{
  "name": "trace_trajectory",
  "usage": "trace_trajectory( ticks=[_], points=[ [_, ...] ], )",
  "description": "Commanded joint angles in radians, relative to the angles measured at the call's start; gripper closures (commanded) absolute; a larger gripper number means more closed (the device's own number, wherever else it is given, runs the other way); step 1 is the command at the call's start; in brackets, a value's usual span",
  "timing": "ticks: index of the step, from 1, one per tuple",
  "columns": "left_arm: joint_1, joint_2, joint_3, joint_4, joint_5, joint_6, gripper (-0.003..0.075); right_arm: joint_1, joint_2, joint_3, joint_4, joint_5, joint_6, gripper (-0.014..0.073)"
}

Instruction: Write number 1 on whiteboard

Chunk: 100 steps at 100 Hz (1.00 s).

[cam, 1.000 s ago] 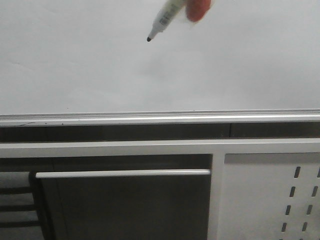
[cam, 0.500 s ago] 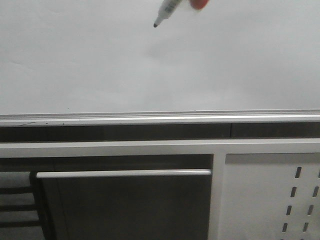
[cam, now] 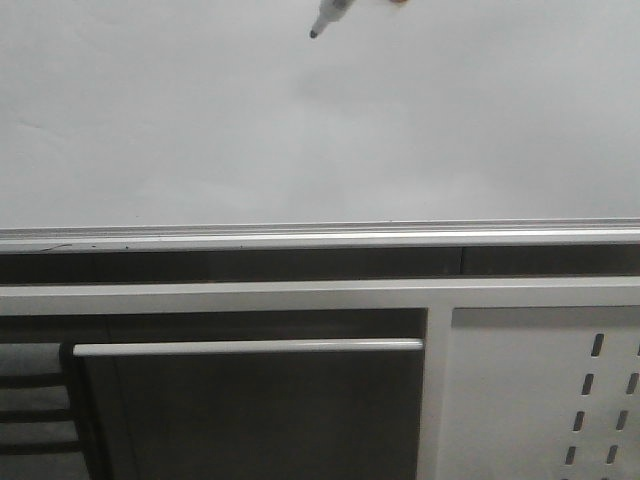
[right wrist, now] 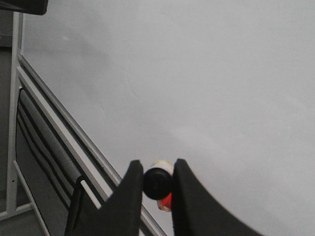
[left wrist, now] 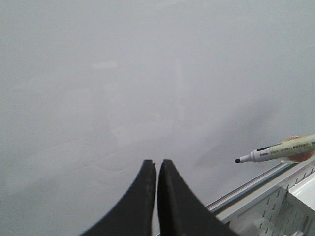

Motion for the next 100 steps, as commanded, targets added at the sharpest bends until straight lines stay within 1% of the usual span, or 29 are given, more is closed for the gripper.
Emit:
trace_trajectory(
  ticks=[1, 28, 45, 66, 100],
  points=[
    [0.004, -0.003, -0.026, -0.033, -0.029, -0.012, 0.0741, 0.002, 0.0, -0.03, -0.022, -0.08, -0.008, 0.0636],
    [0.004, -0.003, -0.026, -0.033, -0.032, -0.012, 0.0741, 0.002, 0.069, -0.03, -0.027, -0.088, -0.008, 0.0636],
    [0.004, -0.003, -0.026, -0.033, -0.032, -0.012, 0.0741, 0.002, 0.077, -0.03, -0.027, -0.096, -0.008, 0.0636],
    [0.004, -0.003, -0.026, -0.033, -0.04, -0.012, 0.0741, 0.002, 0.079, -0.03, -0.058, -0.173, -0.008, 0.0636],
    [0.004, -0.003, -0.026, -0.033, -0.054, -0.012, 0.0741, 0.002, 0.117, -0.03, -0.075, -0.215, -0.008, 0.0636]
  ],
)
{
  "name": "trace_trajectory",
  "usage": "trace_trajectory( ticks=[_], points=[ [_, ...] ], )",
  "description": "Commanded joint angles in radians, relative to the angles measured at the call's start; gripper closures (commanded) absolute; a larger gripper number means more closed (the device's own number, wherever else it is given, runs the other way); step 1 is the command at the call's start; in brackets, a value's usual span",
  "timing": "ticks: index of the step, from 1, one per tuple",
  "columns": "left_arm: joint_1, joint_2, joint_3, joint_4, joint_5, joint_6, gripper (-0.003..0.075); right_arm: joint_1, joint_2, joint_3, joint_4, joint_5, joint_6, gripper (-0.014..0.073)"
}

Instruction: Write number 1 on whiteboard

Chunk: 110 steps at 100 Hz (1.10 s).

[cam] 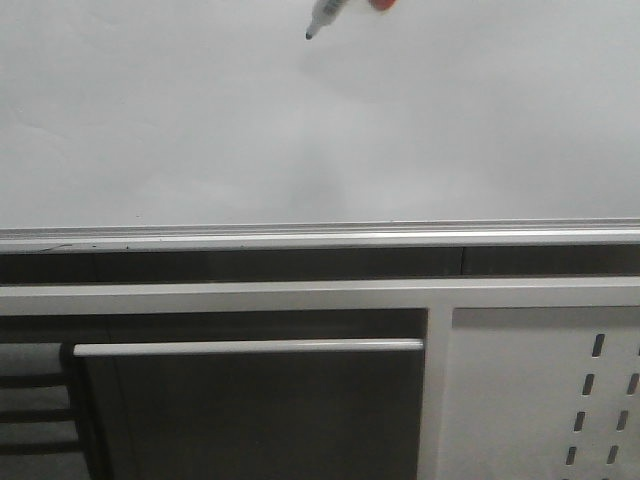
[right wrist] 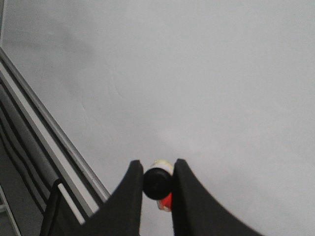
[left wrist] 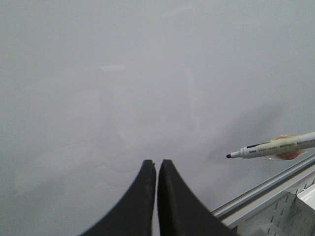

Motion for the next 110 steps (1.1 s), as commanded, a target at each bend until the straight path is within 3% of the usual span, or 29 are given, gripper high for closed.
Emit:
trace_trajectory(
  ticks=[1, 21, 57, 84, 110],
  points=[
    [0.004, -0.003, -0.026, -0.033, -0.027, -0.012, 0.0741, 0.002, 0.015, -0.03, -0.022, -0.088, -0.008, 0.0636],
    [0.004, -0.003, -0.026, -0.033, -0.025, -0.012, 0.0741, 0.002, 0.1, -0.03, -0.024, -0.175, -0.049, 0.0636],
    [0.004, -0.003, -0.026, -0.032, -0.025, -0.009, 0.0741, -0.004, 0.25, -0.03, 0.014, -0.176, -0.056, 0.0637],
    [0.004, -0.003, -0.026, -0.03, -0.025, -0.009, 0.0741, 0.011, 0.171, -0.03, 0.014, -0.069, -0.056, 0.0637],
    [0.004, -0.003, -0.026, -0.029, -0.025, -0.005, 0.0741, 0.011, 0.09, -0.03, 0.014, -0.101, -0.056, 0.0637]
  ],
)
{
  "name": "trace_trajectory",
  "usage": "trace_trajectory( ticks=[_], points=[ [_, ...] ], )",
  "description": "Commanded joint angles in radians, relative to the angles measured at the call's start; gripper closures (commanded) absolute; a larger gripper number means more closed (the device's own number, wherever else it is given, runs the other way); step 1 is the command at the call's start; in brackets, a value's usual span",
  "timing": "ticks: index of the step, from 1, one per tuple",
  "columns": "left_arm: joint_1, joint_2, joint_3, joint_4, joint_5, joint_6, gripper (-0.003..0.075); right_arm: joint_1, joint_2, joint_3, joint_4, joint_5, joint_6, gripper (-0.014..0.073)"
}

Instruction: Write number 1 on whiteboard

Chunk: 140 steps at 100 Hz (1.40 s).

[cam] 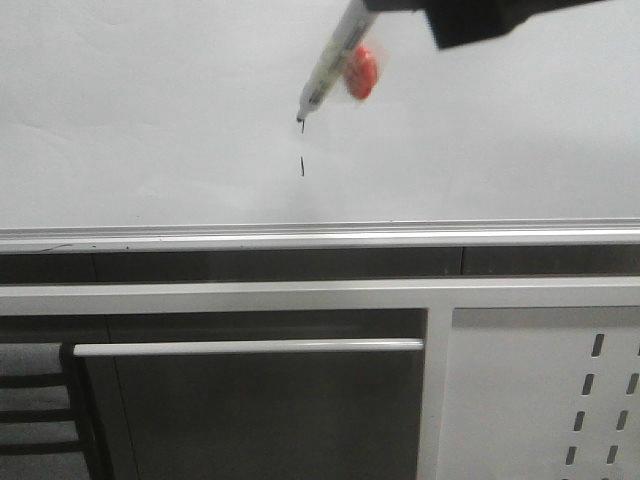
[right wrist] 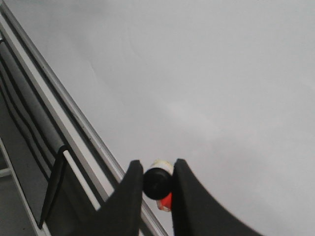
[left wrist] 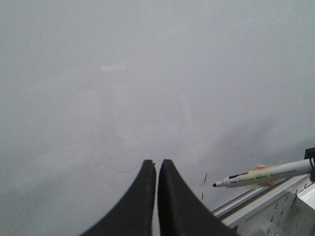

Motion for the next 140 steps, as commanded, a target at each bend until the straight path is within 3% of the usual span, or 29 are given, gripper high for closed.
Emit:
trace_trajectory(
  ticks=[1, 30, 68, 113, 125, 140],
  points=[
    [0.004, -0.003, -0.026, -0.029, -0.025, -0.005, 0.0741, 0.0, -0.028, -0.03, -0.007, -0.09, -0.011, 0.0638],
    [0.004, -0.003, -0.026, -0.029, -0.025, -0.005, 0.0741, -0.007, 0.009, -0.03, -0.007, -0.173, -0.042, 0.0638],
    [0.004, -0.003, -0.026, -0.027, -0.025, -0.005, 0.0741, -0.052, 0.155, -0.03, 0.035, -0.094, -0.043, 0.0637],
    [0.004, -0.003, -0.026, -0.033, 0.108, -0.005, 0.0741, 0.022, -0.148, -0.042, 0.089, 0.035, -0.043, 0.0638],
    [0.004, 0.002, -0.026, -0.036, 0.164, -0.001, 0.0741, 0.02, -0.199, -0.085, 0.185, 0.125, -0.043, 0.0638],
    [0.002, 0.049, -0.036, -0.054, 0.309, 0.04, 0.0738, 0.02, -0.196, -0.158, 0.242, 0.339, -0.043, 0.0637]
  ],
)
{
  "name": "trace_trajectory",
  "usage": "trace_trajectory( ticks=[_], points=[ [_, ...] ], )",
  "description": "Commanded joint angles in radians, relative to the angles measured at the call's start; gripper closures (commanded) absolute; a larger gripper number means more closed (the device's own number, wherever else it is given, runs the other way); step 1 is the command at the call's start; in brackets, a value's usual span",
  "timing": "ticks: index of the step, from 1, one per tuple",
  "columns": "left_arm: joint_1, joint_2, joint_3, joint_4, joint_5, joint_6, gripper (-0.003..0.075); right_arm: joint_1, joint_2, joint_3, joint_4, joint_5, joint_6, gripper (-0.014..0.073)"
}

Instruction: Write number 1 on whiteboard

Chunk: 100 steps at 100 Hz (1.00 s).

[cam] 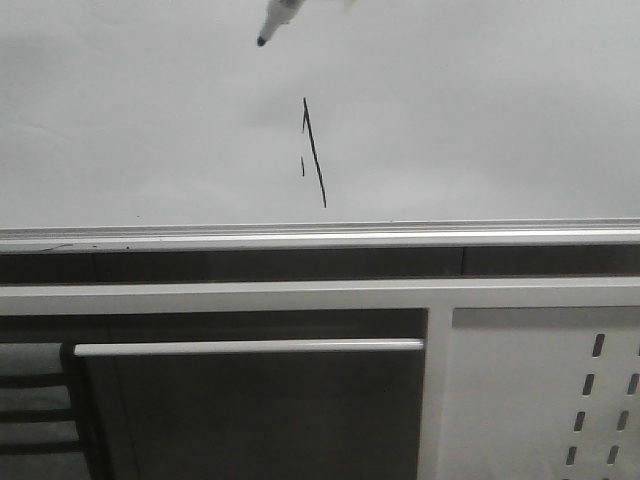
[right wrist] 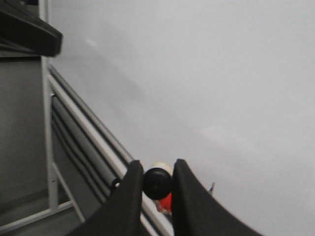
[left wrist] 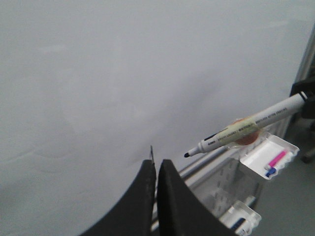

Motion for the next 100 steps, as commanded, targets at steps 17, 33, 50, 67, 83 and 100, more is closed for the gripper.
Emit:
trace_trajectory(
  ticks=[17, 33, 50, 67, 83, 100],
  points=[
    [0.002, 0.089, -0.041, -0.151, 0.245, 0.149, 0.0601, -0.019, 0.015, -0.131, 0.052, 0.232, 0.002, 0.0637],
    [0.002, 0.13, -0.041, -0.152, 0.292, 0.151, 0.0388, -0.08, 0.022, -0.165, 0.052, 0.339, 0.004, 0.0637],
    [0.002, 0.154, -0.041, -0.186, 0.365, 0.191, 0.0389, -0.12, 0.022, -0.21, 0.052, 0.436, 0.004, 0.0638],
    [0.002, 0.194, -0.044, -0.212, 0.402, 0.226, 0.0389, -0.122, 0.035, -0.239, 0.052, 0.475, 0.004, 0.0637],
    [-0.016, 0.231, -0.065, -0.217, 0.431, 0.256, 0.0389, -0.122, 0.079, -0.275, 0.052, 0.538, 0.004, 0.0638],
    [-0.095, 0.271, -0.087, -0.192, 0.397, 0.274, 0.0389, -0.122, 0.109, -0.312, 0.054, 0.548, 0.004, 0.0637]
  ],
)
